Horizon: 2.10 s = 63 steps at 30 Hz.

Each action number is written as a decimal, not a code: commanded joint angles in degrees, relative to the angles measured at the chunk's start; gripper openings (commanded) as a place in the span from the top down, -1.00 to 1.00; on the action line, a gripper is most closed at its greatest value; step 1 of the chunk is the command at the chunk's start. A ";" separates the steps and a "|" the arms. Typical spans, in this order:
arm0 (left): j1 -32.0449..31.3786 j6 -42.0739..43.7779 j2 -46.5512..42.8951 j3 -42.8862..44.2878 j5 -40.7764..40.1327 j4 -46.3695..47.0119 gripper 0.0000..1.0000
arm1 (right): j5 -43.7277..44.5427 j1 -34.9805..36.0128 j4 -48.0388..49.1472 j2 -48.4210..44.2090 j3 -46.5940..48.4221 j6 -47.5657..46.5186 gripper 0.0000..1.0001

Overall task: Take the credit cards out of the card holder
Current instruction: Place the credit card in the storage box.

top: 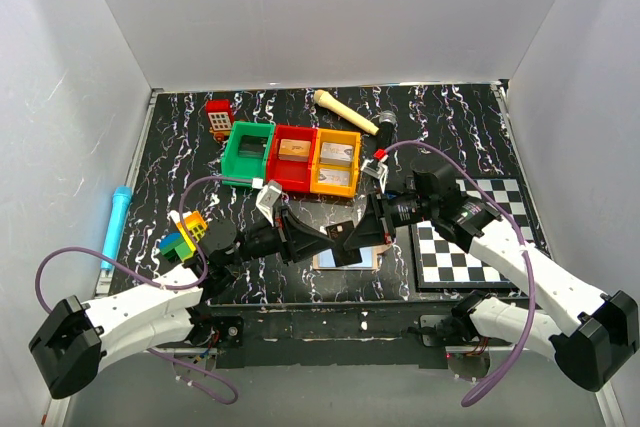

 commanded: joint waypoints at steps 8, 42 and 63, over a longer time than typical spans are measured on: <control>7.76 -1.45 -11.50 -2.24 -8.05 -9.97 1.00 | 7.46 -2.33 -11.13 -0.95 7.27 -4.51 -0.22; 37.94 -34.51 34.79 20.87 -46.82 -12.10 1.00 | 32.34 -4.01 -12.47 -22.57 -6.17 -5.40 -0.16; 37.94 -33.54 45.95 25.62 -46.21 -12.37 1.00 | 31.73 -3.39 -12.56 -22.93 -7.76 -4.26 -0.15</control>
